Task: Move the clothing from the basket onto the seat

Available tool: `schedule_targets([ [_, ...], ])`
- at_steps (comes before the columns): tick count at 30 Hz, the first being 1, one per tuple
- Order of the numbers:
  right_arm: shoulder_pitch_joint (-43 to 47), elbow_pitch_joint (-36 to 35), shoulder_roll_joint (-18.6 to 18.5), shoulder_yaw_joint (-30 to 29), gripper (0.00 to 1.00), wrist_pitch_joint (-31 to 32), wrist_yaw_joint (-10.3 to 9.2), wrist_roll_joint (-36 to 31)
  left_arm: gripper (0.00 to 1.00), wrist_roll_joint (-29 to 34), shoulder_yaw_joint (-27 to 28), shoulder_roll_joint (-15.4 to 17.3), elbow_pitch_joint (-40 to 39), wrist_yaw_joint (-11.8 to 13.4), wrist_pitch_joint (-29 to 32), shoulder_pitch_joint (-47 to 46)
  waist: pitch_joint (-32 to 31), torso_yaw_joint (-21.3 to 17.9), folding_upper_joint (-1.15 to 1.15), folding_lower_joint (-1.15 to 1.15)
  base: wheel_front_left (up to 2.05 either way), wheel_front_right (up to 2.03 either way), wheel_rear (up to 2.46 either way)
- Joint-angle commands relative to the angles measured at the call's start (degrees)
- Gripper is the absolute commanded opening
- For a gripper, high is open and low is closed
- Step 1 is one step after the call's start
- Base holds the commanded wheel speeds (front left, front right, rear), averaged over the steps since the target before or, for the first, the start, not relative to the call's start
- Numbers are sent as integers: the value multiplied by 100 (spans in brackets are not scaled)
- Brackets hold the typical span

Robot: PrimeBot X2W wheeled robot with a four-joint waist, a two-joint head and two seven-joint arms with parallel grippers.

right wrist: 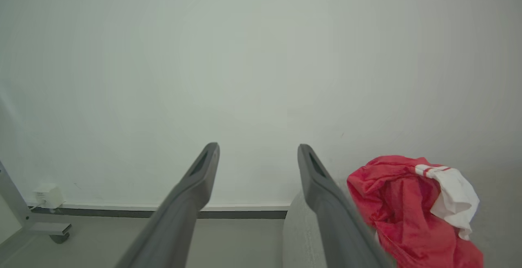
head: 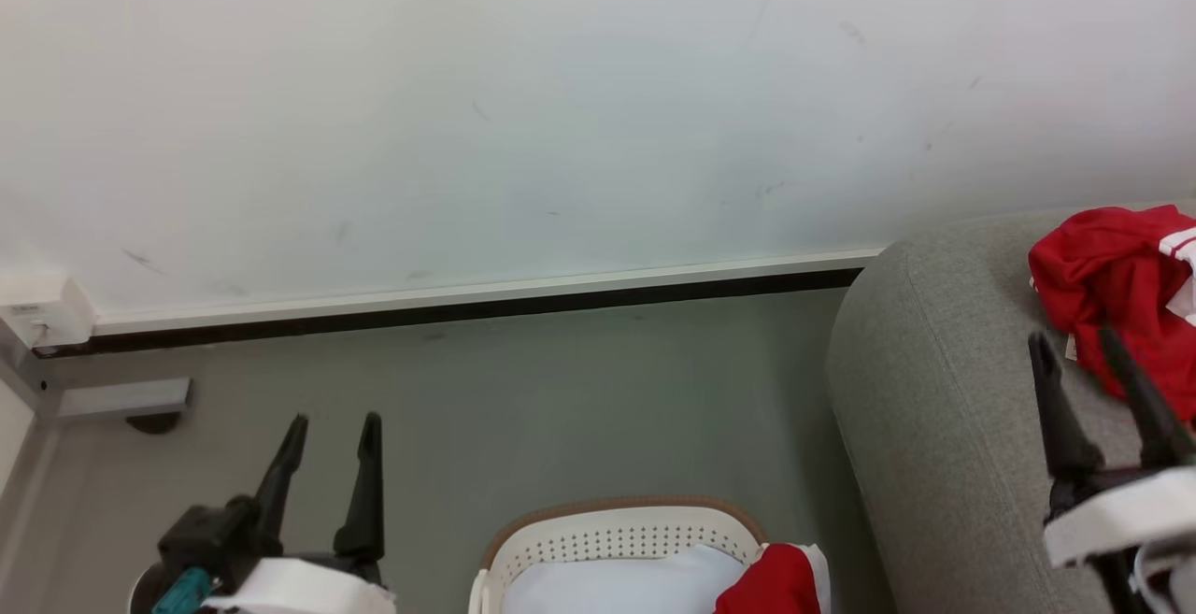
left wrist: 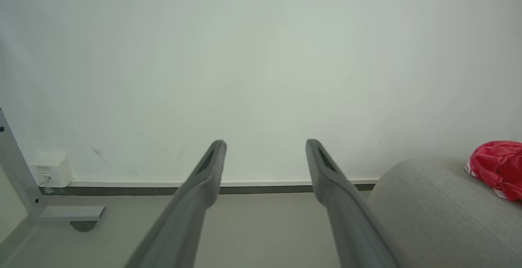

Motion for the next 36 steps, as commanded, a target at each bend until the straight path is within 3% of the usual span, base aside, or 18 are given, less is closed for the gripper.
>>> schedule_targets([
  [1,468,-334,256,-310,100,-14,-13,-234,100,142,191,-81,-93,-1,-5,211,12,25,0,1,0,0,0],
  [9,1514,-1027,969,-571,100,-15,-13,-1020,100,462,717,-471,-187,-197,-5,687,53,43,0,1,0,0,0],
  [13,1598,-1076,1065,-628,100,-16,-13,-1119,100,548,840,-580,-192,-285,-5,705,57,36,0,1,0,0,0],
  [24,1446,-1054,1103,-585,100,-16,-13,-1328,100,849,1129,-811,-132,-541,-5,618,71,-20,0,1,0,0,0],
  [36,1375,-966,1078,-501,100,-17,-13,-1309,100,966,1260,-919,-99,-656,-5,602,95,-90,0,1,0,0,0],
])
